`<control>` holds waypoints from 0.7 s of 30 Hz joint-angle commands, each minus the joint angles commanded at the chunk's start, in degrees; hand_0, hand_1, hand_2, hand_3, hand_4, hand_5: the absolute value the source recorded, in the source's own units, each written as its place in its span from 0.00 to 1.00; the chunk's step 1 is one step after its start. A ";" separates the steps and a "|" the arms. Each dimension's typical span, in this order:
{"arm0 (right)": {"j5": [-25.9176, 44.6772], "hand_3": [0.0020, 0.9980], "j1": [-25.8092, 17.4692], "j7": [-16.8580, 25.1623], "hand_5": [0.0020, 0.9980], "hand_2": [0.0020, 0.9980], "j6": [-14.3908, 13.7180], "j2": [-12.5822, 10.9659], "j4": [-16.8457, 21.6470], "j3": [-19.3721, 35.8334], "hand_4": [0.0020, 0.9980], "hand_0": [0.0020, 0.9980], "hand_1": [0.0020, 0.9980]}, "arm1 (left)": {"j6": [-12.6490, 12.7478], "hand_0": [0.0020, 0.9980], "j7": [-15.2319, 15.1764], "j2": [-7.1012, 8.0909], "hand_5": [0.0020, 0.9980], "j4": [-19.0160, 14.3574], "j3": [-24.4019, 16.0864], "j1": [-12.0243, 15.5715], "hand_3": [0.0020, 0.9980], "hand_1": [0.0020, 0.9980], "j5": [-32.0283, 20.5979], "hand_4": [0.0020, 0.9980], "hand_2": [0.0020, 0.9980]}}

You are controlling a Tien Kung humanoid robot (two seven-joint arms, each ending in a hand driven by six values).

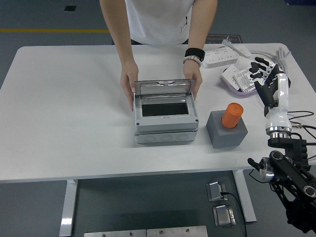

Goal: Fetch the battery,place it into the box,close the lid of the box

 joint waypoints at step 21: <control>4.07 0.67 1.63 1.79 0.40 0.65 0.15 1.57 -8.45 -6.32 0.78 0.51 0.61 | -0.31 0.39 -0.06 -0.05 0.00 0.00 0.31 -0.34 0.48 0.56 0.23 0.00 0.50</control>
